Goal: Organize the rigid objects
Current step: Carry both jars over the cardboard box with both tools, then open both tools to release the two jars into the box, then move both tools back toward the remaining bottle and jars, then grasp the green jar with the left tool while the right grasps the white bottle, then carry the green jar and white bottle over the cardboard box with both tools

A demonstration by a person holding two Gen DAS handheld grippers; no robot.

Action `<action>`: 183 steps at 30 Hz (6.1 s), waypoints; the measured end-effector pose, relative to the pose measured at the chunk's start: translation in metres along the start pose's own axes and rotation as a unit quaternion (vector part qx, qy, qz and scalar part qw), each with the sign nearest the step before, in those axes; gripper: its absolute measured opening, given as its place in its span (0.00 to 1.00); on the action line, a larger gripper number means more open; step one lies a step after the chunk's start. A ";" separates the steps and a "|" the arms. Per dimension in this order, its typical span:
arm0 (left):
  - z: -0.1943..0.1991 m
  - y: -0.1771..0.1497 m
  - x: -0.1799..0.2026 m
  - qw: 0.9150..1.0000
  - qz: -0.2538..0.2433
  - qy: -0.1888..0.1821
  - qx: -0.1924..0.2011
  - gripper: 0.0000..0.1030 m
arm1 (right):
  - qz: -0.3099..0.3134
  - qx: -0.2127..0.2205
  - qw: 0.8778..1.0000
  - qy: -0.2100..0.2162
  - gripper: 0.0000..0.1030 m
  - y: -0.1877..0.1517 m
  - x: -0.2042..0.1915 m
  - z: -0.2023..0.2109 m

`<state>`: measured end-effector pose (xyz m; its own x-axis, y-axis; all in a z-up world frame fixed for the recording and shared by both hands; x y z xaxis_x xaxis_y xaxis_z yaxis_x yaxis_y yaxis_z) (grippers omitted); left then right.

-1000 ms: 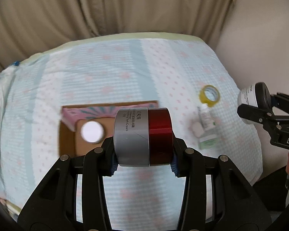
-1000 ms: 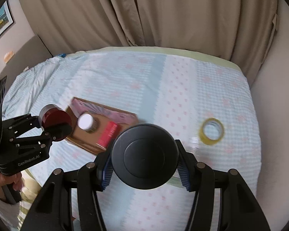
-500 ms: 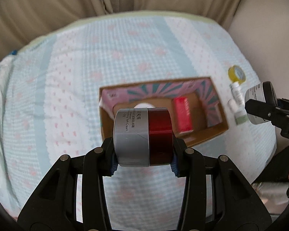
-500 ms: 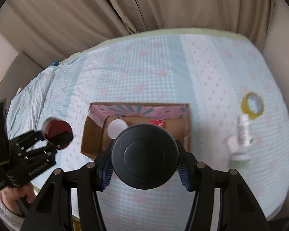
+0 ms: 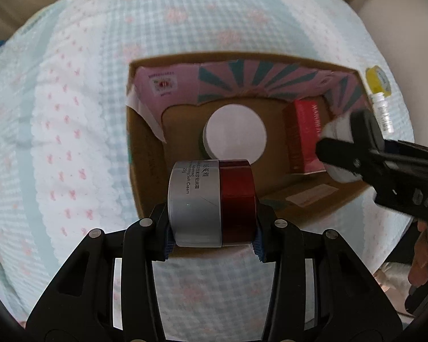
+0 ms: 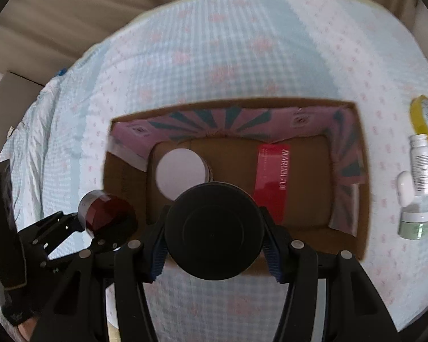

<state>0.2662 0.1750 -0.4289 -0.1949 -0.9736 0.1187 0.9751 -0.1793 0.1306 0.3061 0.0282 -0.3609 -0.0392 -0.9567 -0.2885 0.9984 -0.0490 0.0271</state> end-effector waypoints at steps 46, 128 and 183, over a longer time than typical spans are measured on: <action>0.042 -0.012 0.012 0.999 -0.011 0.021 0.042 1.00 | -0.016 0.048 0.999 -0.014 1.00 0.032 0.012 0.002; -0.150 0.018 0.434 0.985 0.149 -0.032 0.079 0.91 | 0.048 -0.088 0.994 0.031 0.72 0.051 0.366 -0.002; 0.187 -0.011 0.271 0.960 0.119 0.021 0.251 0.69 | 0.035 0.132 0.987 0.086 0.45 0.007 0.212 0.270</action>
<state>0.1826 -0.0605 -0.2145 0.0424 -0.9854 0.1648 0.8157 0.1293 0.5638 0.2944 -0.2523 -0.1632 0.0597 -0.8988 -0.4342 0.9524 -0.0789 0.2943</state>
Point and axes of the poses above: each gripper's, at about its wrist camera, not at the fingertips, and z roughly against the way its jaws point, x to its right, y to its top, the point moved 6 cm from there along -z, roughly the way its jaws point, and after that the axes turned 2 degrees about -x, right-handed, at the moved point
